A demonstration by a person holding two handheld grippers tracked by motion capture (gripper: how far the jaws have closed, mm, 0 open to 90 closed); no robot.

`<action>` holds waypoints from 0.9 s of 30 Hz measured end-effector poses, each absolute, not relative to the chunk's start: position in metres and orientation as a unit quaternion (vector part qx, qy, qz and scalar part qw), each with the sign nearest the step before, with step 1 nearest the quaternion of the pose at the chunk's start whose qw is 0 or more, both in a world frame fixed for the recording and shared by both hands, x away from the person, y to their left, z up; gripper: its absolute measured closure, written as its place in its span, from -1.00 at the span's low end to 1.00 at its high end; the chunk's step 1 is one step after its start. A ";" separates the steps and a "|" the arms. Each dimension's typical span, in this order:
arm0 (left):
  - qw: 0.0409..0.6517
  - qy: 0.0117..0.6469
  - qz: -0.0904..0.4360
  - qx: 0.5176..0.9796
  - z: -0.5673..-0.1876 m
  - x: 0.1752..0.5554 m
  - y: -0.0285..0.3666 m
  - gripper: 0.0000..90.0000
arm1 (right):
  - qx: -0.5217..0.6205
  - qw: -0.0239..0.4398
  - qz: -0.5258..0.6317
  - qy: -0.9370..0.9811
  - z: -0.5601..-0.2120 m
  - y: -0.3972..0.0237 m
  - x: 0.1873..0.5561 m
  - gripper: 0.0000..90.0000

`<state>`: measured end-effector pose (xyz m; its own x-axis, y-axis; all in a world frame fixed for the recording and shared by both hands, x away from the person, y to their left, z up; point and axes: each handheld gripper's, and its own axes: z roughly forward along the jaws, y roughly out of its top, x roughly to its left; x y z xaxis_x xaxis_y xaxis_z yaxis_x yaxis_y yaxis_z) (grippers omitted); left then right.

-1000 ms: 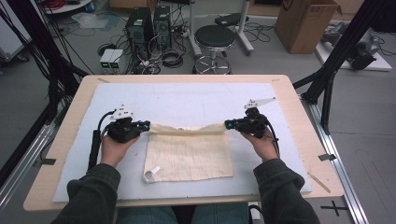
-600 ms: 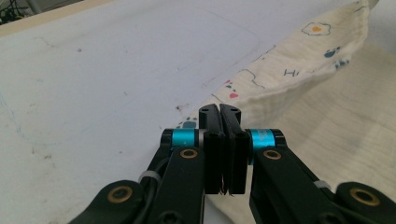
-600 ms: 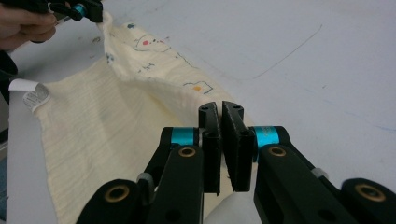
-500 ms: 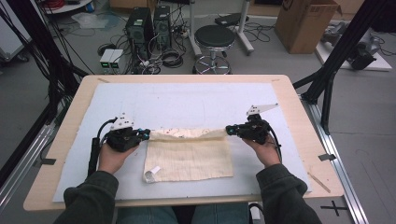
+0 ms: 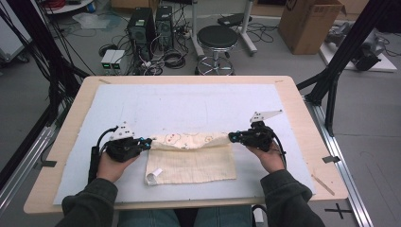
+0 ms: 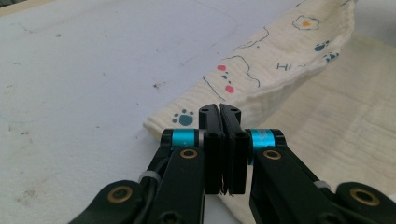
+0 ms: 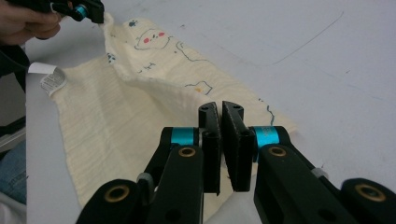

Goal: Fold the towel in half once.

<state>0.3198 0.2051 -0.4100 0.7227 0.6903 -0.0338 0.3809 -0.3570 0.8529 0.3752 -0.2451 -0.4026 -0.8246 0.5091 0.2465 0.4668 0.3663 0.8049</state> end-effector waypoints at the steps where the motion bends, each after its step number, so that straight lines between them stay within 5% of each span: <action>1: 0.461 0.334 0.169 0.805 -0.410 0.318 0.205 0.95 | 0.295 0.020 0.479 0.826 -0.403 -0.245 0.374 0.91; 27: 0.457 0.296 0.145 0.826 -0.424 0.271 0.207 0.95 | 0.283 0.000 0.467 0.838 -0.420 -0.246 0.339 0.91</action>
<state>0.2705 0.2072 -0.4240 0.7835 0.6206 -0.0312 0.3562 -0.4074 0.8409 0.3388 -0.2463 -0.4203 -0.8393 0.4748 0.2649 0.4750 0.4031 0.7822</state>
